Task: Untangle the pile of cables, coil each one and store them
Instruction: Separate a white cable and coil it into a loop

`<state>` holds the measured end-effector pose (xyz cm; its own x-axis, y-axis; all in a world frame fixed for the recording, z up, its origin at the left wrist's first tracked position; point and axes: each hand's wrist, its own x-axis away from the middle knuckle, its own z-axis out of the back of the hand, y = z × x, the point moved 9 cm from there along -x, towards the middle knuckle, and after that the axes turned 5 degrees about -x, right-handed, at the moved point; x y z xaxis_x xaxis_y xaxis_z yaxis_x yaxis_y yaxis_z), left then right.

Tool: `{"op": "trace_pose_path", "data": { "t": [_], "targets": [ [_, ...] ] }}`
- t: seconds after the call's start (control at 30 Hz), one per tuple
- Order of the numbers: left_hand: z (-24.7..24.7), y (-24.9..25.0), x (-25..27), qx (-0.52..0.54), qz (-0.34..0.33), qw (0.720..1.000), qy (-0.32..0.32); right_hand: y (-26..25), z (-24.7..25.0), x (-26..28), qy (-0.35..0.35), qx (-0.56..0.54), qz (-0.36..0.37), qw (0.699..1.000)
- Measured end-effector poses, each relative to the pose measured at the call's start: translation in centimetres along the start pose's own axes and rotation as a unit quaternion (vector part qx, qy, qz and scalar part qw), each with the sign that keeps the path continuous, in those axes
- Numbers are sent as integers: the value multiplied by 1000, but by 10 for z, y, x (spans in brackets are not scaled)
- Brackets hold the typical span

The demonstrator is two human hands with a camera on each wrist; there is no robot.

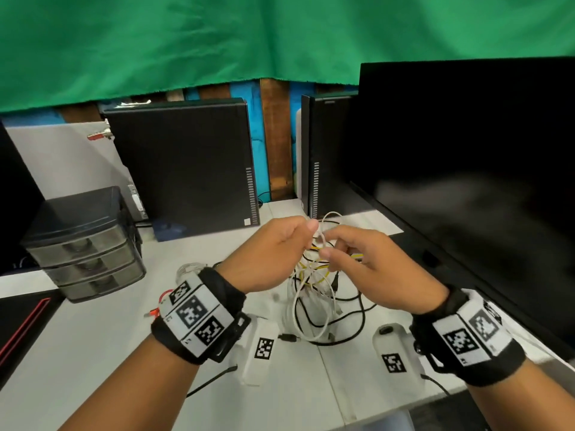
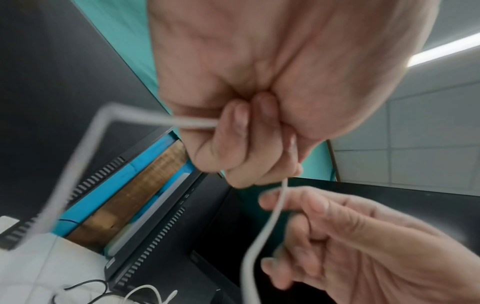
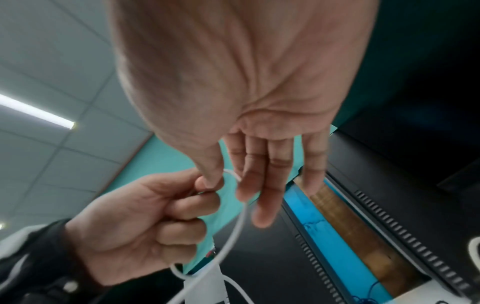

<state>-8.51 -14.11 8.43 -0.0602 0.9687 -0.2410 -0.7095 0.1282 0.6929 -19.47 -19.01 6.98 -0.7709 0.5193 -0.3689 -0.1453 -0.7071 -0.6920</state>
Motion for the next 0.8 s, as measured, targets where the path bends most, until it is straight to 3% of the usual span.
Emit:
{"op": "trace_pose_path", "data": {
  "t": [0.13,0.23,0.3,0.37,0.43,0.5,0.53,0.57,0.8],
  "targets": [
    [2,-18,12,0,22,1000,-16,15,16,-3,66,8,-4,998],
    [3,-32,22,23,48,998,-32,67,62,-1,221,51,-144,963],
    [2,-38,28,33,60,997,-31,70,81,8,269,131,-180,937],
    [-1,-37,30,28,51,998,-24,38,66,6,230,175,-69,955],
    [-5,-33,31,26,33,999,-12,-2,21,5,123,102,46,986],
    [-10,-30,32,44,21,999,-6,-17,-28,6,-17,6,46,999],
    [-12,-30,34,59,19,998,-2,-15,-43,7,-53,-30,29,998],
    [-13,-31,37,73,25,997,3,-13,-46,6,-55,-50,21,997],
    [-1,-39,49,220,87,971,-20,6,8,-2,97,-137,27,985]
  ]
}}
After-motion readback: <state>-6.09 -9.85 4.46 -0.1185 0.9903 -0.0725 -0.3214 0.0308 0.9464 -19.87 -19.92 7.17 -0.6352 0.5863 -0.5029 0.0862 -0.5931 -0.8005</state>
